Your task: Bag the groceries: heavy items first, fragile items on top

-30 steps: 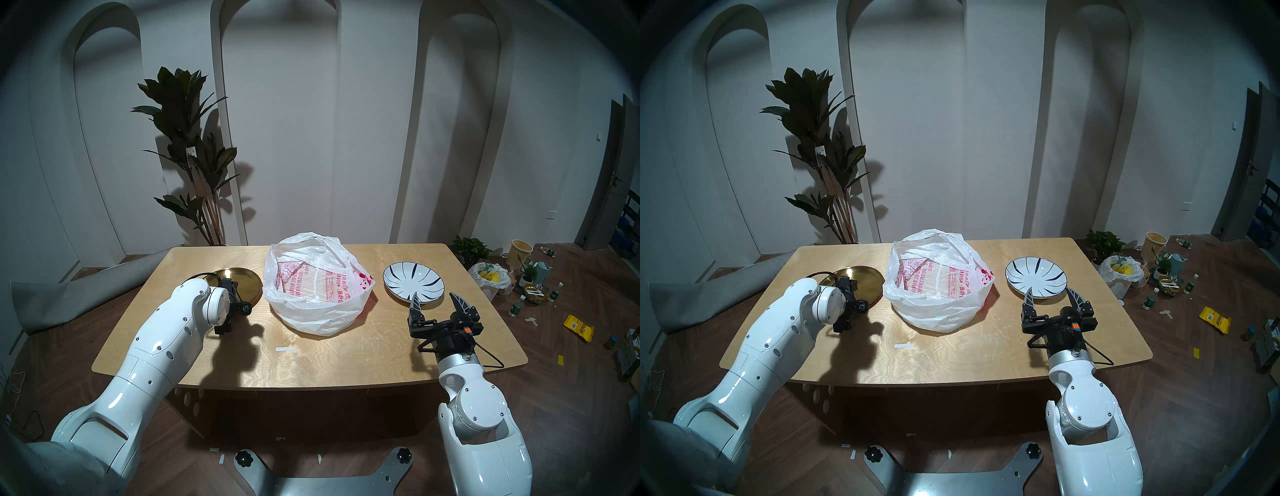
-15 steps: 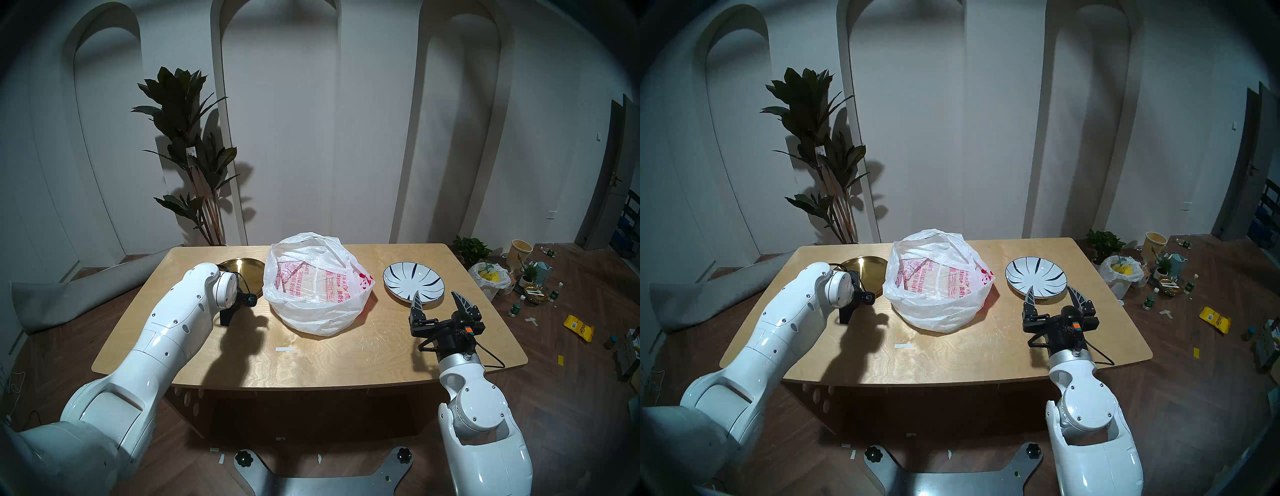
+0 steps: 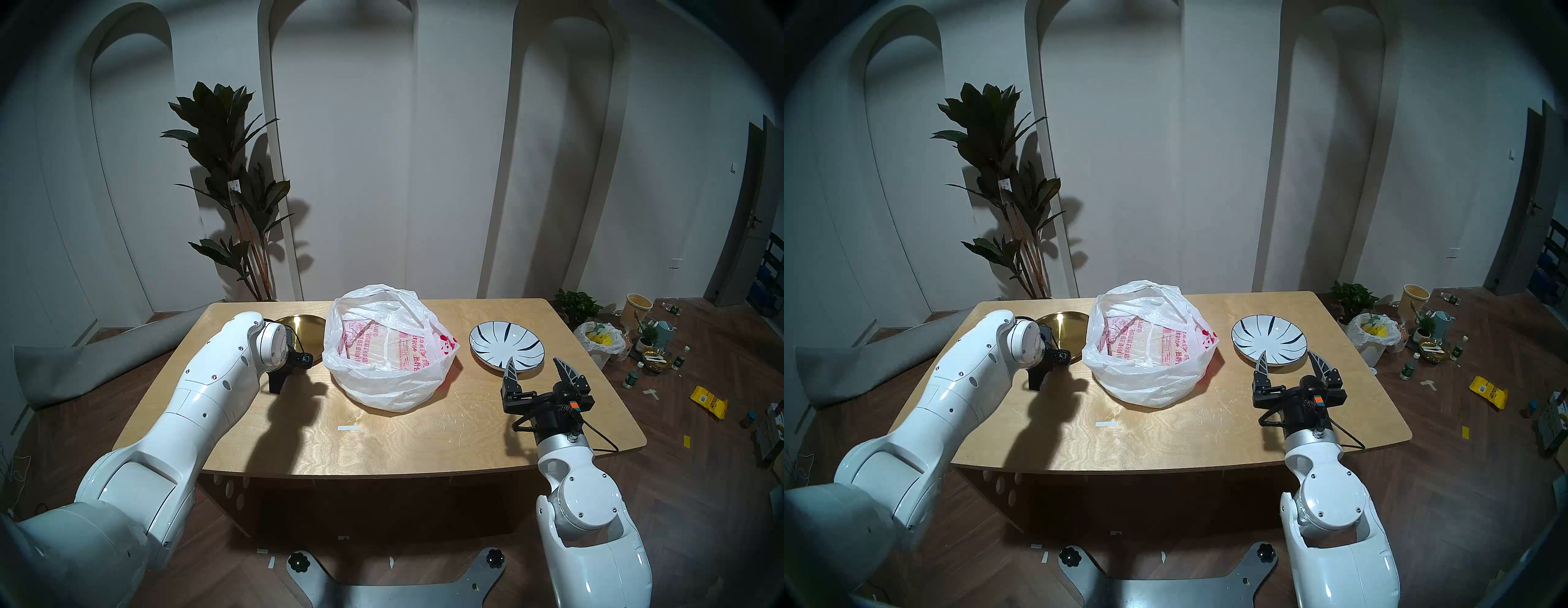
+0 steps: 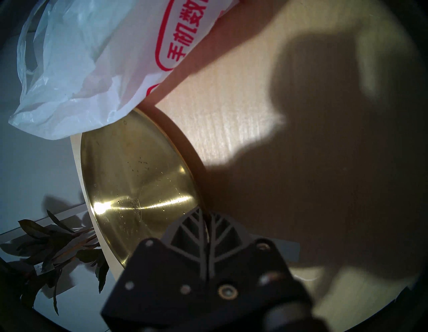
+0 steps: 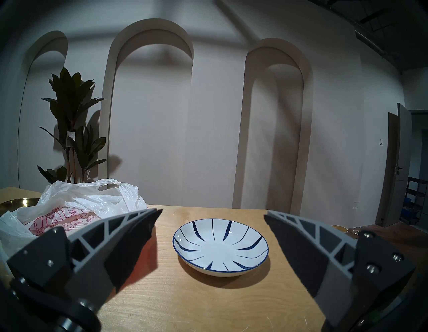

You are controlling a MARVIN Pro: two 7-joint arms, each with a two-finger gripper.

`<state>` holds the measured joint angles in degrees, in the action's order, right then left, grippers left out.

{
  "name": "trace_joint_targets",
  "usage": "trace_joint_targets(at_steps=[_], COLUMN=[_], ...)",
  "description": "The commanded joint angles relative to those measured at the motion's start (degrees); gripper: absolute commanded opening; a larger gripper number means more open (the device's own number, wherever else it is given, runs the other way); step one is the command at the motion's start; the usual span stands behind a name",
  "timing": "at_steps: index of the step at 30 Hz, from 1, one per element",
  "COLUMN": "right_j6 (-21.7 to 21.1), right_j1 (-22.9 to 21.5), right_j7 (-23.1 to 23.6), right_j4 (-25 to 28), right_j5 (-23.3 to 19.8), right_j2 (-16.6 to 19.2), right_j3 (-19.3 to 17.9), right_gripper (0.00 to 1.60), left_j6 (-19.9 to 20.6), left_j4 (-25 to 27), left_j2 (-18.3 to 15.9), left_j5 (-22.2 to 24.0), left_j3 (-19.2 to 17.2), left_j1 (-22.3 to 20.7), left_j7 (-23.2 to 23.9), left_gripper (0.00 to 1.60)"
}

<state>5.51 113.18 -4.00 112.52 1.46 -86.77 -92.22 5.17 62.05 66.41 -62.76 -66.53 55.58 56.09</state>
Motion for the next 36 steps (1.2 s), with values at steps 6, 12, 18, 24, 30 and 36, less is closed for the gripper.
trace_joint_targets(at_steps=[6,12,18,24,30,36], right_j6=[0.2,0.3,0.3,0.3,0.2,0.2], right_j1=[-0.1,-0.1,-0.2,-0.1,-0.1,-0.1], right_j7=[0.2,0.2,0.2,0.2,0.2,0.3], right_j4=[1.5,1.4,1.3,1.4,1.4,1.5], right_j5=[-0.1,-0.1,-0.1,-0.1,-0.1,-0.1], right_j2=[0.0,0.0,0.0,-0.1,-0.1,-0.1], right_j3=[0.1,0.1,0.1,0.1,0.1,0.0], right_gripper=[1.60,1.60,1.60,1.60,1.60,1.60], left_j6=[5.5,7.5,7.5,7.9,8.6,9.2], left_j4=[10.2,14.7,19.1,24.4,28.5,30.4], left_j2=[-5.1,-5.9,-6.2,-7.0,-8.3,-9.1], left_j5=[-2.9,-4.3,-2.8,-0.1,1.7,2.5], left_j3=[-0.4,-0.7,-2.3,-4.7,-6.7,-8.2], left_j1=[4.7,5.1,5.4,7.5,9.7,10.9], left_j7=[4.1,4.9,6.1,8.1,9.0,9.0], left_gripper=[0.00,0.00,0.00,0.00,0.00,0.00])
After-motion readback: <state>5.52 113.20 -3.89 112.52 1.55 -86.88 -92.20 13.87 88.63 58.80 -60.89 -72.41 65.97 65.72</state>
